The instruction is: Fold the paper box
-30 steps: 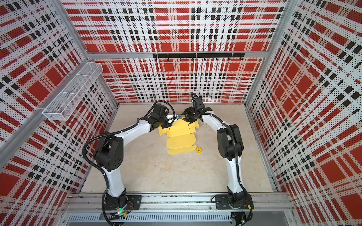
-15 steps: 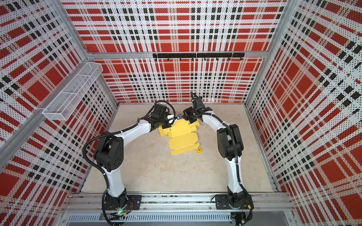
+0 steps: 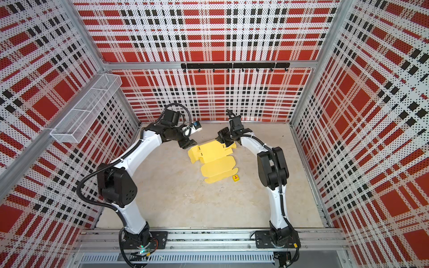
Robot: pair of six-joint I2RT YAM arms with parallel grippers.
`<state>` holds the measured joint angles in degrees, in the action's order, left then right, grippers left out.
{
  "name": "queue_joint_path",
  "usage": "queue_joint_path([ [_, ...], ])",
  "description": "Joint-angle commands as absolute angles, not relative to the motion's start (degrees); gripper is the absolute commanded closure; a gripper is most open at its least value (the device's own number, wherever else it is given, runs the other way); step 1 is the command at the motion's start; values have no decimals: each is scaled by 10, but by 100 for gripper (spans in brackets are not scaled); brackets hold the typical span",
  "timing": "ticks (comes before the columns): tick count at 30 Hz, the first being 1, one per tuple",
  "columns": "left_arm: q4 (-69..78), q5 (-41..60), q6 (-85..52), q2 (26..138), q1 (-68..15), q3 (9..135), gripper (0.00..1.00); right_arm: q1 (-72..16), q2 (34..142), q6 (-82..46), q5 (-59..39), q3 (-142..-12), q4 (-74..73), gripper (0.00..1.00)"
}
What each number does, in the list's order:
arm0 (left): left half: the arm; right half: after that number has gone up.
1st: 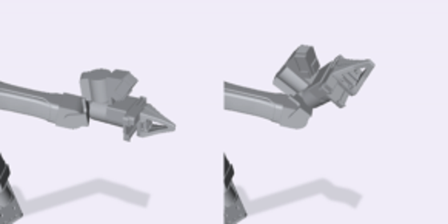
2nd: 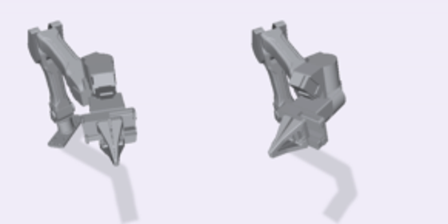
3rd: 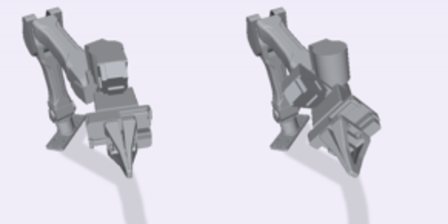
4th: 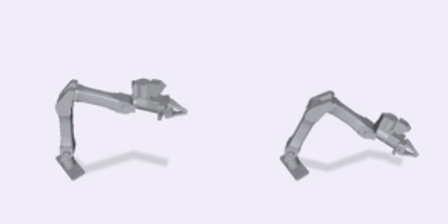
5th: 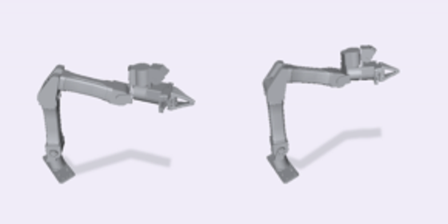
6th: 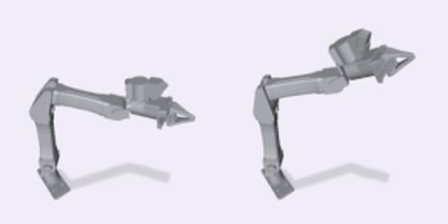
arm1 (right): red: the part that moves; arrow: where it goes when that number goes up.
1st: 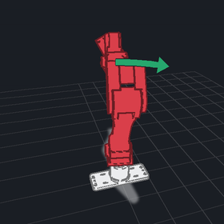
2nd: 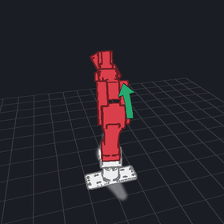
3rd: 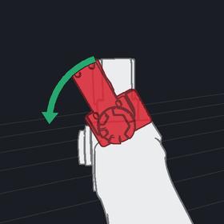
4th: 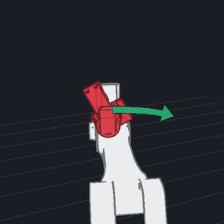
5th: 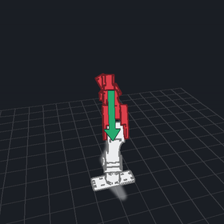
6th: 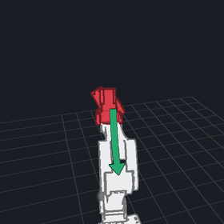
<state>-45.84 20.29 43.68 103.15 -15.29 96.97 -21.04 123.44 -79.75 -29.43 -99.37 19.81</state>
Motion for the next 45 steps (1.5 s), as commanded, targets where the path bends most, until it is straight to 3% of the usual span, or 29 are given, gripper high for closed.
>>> queue_joint_path([
  [1,-487,277,372,999,-100,920,30,-204,1232,-780,-311,-970,146,93],
  [13,-402,328,389,955,-33,781,31,-195,1242,-770,-368,-927,-2,92],
  [21,-363,414,515,949,-4,733,30,-191,1250,-758,-412,-921,-106,95],
  [32,-300,383,597,1044,-41,759,34,-190,1262,-741,-438,-916,-133,96],
  [45,-278,357,629,1104,-108,787,47,-189,1282,-703,-457,-912,-125,97],
])
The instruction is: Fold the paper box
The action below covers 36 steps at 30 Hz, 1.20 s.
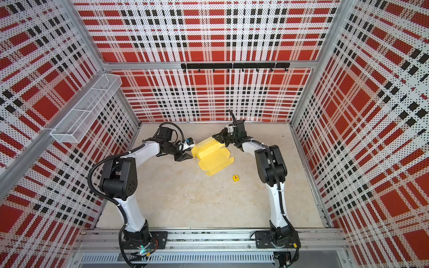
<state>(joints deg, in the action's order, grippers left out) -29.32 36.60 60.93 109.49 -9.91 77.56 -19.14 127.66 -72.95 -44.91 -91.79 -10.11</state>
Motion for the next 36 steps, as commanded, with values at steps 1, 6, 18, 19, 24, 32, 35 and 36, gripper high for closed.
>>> queue_joint_path([
  [1,-277,357,628,1105,-108,787,48,-189,1281,-701,-458,-910,-125,97],
  [6,-256,356,604,1101,-109,781,50,-188,1281,-691,-459,-900,-125,97],
  [18,-249,348,584,1120,-115,804,47,-184,1289,-708,-452,-911,-119,97],
  [19,-249,349,581,1122,-116,807,46,-183,1289,-706,-451,-918,-108,97],
  [24,-244,349,565,1129,-131,815,47,-182,1301,-716,-451,-950,-71,97],
  [32,-220,356,505,1137,-137,824,49,-181,1313,-723,-453,-971,-54,98],
  [35,-209,358,482,1135,-141,820,50,-180,1314,-719,-453,-973,-48,98],
  [36,-204,356,474,1133,-143,819,51,-181,1314,-718,-453,-973,-47,98],
])
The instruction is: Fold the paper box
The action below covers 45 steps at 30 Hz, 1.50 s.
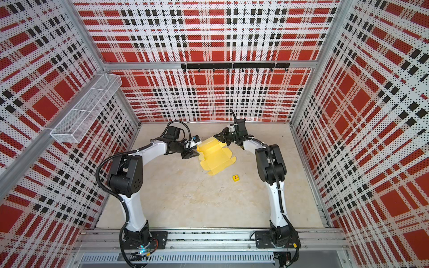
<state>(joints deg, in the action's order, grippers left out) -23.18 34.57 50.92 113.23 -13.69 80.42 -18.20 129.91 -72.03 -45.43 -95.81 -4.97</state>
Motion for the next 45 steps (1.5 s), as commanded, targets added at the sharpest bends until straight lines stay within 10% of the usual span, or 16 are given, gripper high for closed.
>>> queue_joint_path([
  [1,-200,354,467,1132,-145,816,52,-181,1314,-719,-452,-972,-48,98],
  [45,9,172,187,1071,-277,687,64,-145,1169,-734,-384,-709,-193,100],
])
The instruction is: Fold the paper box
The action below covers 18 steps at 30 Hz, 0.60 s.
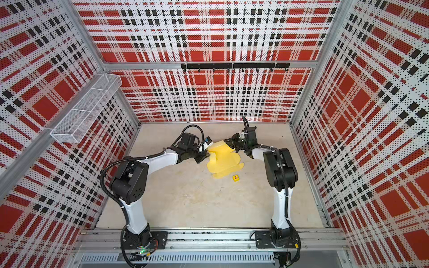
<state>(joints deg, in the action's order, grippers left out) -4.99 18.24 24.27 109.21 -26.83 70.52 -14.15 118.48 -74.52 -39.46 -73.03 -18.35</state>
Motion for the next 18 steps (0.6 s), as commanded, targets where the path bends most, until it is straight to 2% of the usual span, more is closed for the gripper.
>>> queue_joint_path([
  [1,21,171,182,1071,-277,679,64,-145,1167,-736,-383,-702,-199,100],
  [10,221,167,170,1073,-287,585,64,-145,1157,-747,-358,-657,-273,100],
  [18,308,144,120,1082,-289,568,65,-146,1142,-741,-337,-635,-297,100],
])
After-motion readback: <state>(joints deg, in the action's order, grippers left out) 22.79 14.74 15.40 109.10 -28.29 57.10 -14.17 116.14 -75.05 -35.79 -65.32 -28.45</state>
